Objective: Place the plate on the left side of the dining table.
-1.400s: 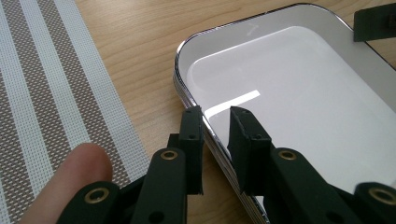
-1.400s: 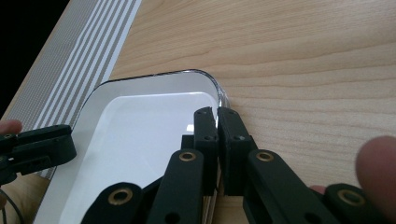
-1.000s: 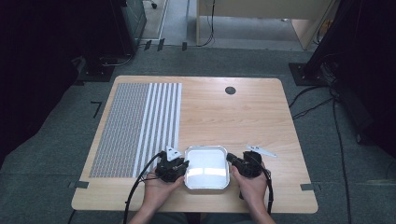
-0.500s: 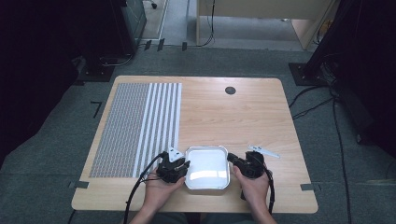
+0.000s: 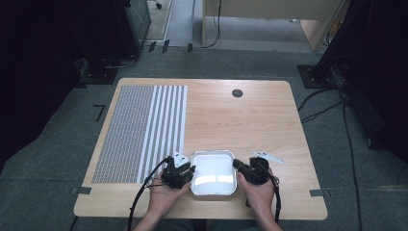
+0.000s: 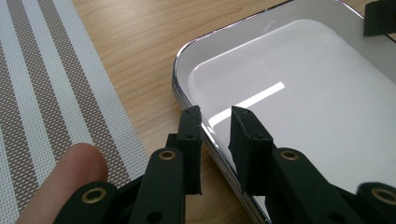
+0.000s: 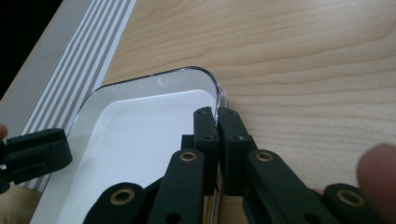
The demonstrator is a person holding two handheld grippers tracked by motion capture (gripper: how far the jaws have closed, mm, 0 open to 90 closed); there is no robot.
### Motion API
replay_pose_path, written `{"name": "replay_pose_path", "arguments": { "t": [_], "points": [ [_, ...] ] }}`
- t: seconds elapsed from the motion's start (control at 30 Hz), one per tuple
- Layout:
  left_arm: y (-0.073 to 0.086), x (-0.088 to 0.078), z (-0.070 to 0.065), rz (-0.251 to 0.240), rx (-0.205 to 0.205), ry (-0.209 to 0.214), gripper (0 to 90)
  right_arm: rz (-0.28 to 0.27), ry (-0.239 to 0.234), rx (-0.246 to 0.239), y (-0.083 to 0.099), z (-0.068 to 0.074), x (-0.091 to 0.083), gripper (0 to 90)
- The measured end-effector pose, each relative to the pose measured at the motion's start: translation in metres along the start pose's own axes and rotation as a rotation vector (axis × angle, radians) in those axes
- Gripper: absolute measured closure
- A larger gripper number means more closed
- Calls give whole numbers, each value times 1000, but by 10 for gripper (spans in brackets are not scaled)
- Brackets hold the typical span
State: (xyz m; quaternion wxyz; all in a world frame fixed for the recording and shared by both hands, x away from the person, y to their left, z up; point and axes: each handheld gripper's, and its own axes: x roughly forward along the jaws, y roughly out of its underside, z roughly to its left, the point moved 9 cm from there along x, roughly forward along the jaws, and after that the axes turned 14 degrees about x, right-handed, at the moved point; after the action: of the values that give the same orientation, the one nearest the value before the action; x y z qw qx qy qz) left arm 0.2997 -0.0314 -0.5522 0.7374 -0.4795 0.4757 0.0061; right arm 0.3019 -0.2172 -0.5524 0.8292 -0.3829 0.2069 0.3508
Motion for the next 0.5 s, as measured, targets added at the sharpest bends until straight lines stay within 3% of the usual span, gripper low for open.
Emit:
{"name": "replay_pose_path", "arguments": {
  "t": [0.13, 0.4, 0.5],
  "points": [
    [0, 1, -4, 9, 38, -16, 661, -21, -45, 92, -3, 0, -3, 897],
    [-4, -6, -4, -11, 30, -3, 567, -45, -67, 102, -8, 4, -13, 898],
    [-7, -6, -8, -23, 35, 8, 561, -58, -54, 91, -12, 3, -18, 897]
  ]
}}
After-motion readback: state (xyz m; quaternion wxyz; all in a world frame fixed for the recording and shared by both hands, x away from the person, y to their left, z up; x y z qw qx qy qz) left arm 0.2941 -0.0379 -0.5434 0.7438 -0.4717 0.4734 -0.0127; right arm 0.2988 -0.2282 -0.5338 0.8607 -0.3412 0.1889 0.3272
